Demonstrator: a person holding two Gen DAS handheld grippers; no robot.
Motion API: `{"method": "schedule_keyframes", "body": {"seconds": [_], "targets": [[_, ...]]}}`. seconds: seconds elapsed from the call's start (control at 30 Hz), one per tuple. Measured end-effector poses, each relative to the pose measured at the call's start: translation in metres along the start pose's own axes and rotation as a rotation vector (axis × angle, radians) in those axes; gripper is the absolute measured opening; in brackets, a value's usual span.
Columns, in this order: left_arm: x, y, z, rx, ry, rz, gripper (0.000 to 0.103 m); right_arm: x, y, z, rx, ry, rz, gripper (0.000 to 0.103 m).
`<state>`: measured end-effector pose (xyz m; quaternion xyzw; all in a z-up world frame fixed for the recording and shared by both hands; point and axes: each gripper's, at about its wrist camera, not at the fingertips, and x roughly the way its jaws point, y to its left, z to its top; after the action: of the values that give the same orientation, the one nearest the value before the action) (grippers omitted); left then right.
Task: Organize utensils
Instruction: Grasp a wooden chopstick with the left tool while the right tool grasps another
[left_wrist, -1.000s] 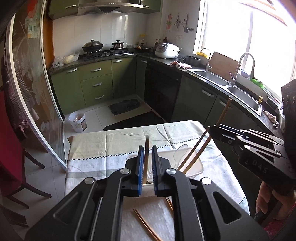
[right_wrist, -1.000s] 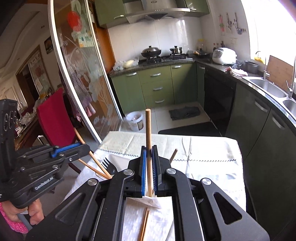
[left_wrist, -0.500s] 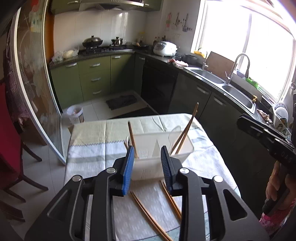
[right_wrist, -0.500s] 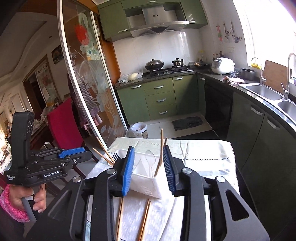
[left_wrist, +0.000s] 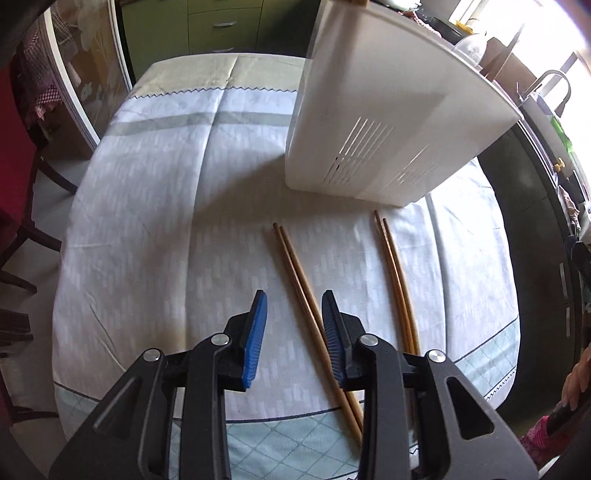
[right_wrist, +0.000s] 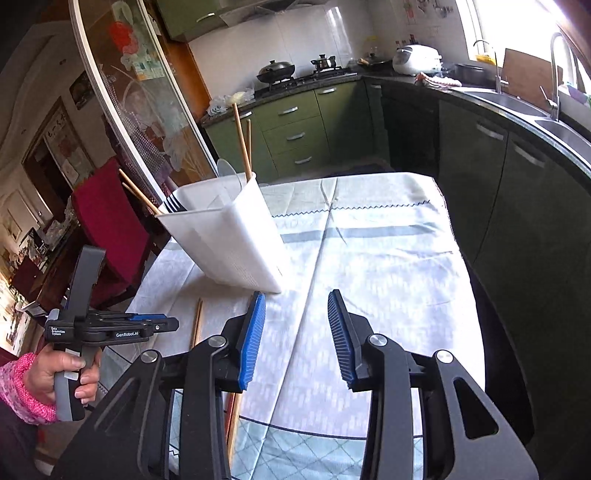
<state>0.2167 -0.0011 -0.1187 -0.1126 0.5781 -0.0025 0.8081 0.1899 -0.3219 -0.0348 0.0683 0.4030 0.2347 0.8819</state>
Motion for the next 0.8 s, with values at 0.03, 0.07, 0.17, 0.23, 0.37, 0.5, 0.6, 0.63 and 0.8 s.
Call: {"method": "schedule_keyframes", "body": {"seconds": [0.03,0.07,0.17,0.23,0.37,0.5,0.6,0.63,0.8], "targets": [[0.004,-0.001,0.000,-0.006,0.010,0.002,0.029,0.003,-0.003,-0.004,0.006,0.006,0.003,0.036],[0.008,-0.001,0.001,-0.009,0.021,0.005,0.029,0.005,-0.005,-0.007,0.012,0.011,0.007,0.036],[0.019,-0.002,-0.002,-0.017,0.052,0.028,0.029,0.010,-0.011,-0.008,0.031,0.022,0.013,0.036],[0.026,-0.001,-0.003,-0.023,0.072,0.041,0.029,0.011,-0.013,-0.008,0.039,0.023,0.016,0.036],[0.032,-0.002,-0.005,-0.021,0.084,0.070,0.029,0.009,-0.016,-0.007,0.045,0.018,0.022,0.036],[0.035,-0.006,-0.003,-0.011,0.089,0.092,0.029,0.012,-0.015,-0.007,0.041,0.023,0.027,0.039],[0.039,-0.012,0.000,0.005,0.093,0.111,0.029,0.028,-0.003,-0.013,0.009,0.074,0.034,0.040],[0.040,-0.015,0.002,0.008,0.095,0.114,0.029,0.036,0.002,-0.015,-0.004,0.096,0.036,0.040],[0.045,-0.026,0.004,0.078,0.100,0.139,0.026,0.084,0.031,-0.028,-0.076,0.210,0.040,0.039]]}}
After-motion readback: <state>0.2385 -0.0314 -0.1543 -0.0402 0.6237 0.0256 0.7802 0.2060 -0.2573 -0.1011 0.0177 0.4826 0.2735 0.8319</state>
